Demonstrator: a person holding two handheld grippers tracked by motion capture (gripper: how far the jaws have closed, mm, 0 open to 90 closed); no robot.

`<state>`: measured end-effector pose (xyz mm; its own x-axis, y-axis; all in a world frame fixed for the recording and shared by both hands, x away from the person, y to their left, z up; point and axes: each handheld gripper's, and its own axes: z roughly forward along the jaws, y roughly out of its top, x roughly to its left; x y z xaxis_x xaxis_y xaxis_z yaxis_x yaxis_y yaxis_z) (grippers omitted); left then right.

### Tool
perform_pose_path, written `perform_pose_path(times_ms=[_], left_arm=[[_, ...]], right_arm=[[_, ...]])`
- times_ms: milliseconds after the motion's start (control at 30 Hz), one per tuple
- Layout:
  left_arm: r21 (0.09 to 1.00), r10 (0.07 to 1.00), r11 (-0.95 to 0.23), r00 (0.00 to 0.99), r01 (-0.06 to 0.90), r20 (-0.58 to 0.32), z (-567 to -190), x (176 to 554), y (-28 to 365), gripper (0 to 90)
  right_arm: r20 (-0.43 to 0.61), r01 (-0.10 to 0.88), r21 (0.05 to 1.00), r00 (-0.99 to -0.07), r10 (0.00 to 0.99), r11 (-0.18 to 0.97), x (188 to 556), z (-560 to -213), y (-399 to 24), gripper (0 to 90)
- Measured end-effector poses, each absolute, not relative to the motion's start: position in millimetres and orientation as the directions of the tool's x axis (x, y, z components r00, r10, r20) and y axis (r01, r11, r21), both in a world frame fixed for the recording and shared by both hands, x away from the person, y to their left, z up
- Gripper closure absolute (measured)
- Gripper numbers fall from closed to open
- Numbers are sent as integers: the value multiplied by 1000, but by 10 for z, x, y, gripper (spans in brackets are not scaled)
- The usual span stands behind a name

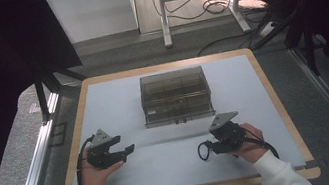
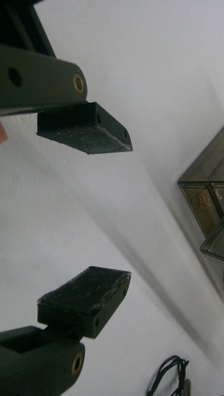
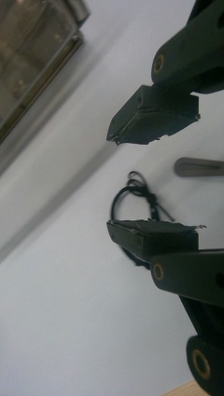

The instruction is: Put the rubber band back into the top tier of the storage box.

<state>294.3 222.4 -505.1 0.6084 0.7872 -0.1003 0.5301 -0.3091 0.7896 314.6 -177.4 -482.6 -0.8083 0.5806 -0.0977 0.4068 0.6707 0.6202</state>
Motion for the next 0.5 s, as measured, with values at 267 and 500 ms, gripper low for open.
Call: perform_pose_path(times_ms=[267,500], left_arm=[[790,785,-313,611,528,-97,-5041,2946,2203,322],[790,786,-313,611,527,-96,-5052,2953,2215,319]], right_arm=[[-83,466,567,-788,610,679,3245,-4871,-1721,529],[-84,493,498,-792,605,714,3309,-5003,-1568,562]])
